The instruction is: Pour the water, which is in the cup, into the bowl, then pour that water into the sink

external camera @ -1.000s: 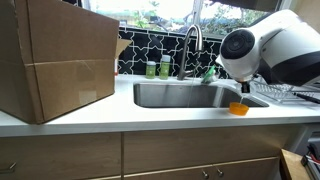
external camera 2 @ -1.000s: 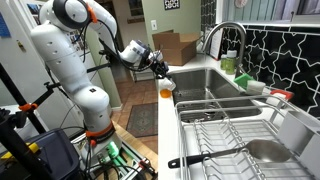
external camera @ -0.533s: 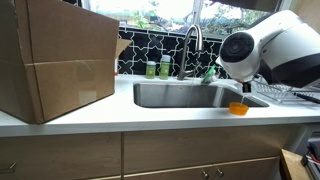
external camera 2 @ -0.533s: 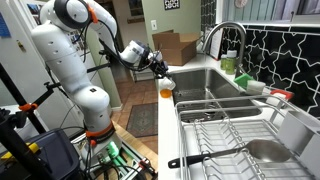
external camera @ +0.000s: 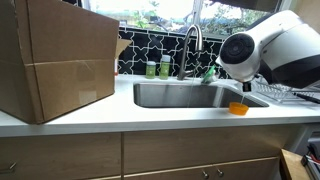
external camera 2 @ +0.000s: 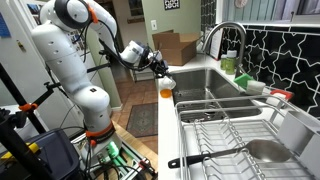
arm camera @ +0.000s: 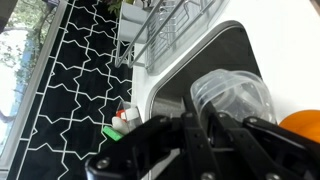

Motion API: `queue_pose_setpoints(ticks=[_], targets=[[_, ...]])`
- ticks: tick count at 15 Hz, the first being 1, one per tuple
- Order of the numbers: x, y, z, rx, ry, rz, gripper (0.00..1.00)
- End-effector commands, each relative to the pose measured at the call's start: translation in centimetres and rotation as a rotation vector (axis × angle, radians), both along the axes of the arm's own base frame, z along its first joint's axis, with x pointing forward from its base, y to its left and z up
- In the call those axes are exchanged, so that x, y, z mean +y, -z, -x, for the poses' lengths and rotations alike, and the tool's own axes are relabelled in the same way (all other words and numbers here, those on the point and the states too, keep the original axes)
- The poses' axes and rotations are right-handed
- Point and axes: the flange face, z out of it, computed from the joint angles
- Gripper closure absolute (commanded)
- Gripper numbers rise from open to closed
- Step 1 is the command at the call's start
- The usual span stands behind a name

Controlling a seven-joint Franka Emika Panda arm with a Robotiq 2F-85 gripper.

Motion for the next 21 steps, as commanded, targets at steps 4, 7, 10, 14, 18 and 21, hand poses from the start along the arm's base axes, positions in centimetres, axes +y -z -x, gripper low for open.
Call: queue_pose_setpoints(ticks=[4, 7, 10, 14, 18, 21], targets=[[0.4, -0.2, 0.1, 0.01, -0.008, 0.065, 0.97], [0.5, -0.3, 0.1, 0.0, -0.009, 0.046, 0.97], [0.5, -0.3, 0.2, -0.005, -0.012, 0.033, 0.97], [0.2, -0.8, 0.5, -0.024, -0.002, 0.011, 0.97], [0.3, -1.4, 0.6, -0.06, -0.006, -0.023, 0.97], [0.4, -1.7, 0.6, -0.089, -0.012, -0.051, 0.97]])
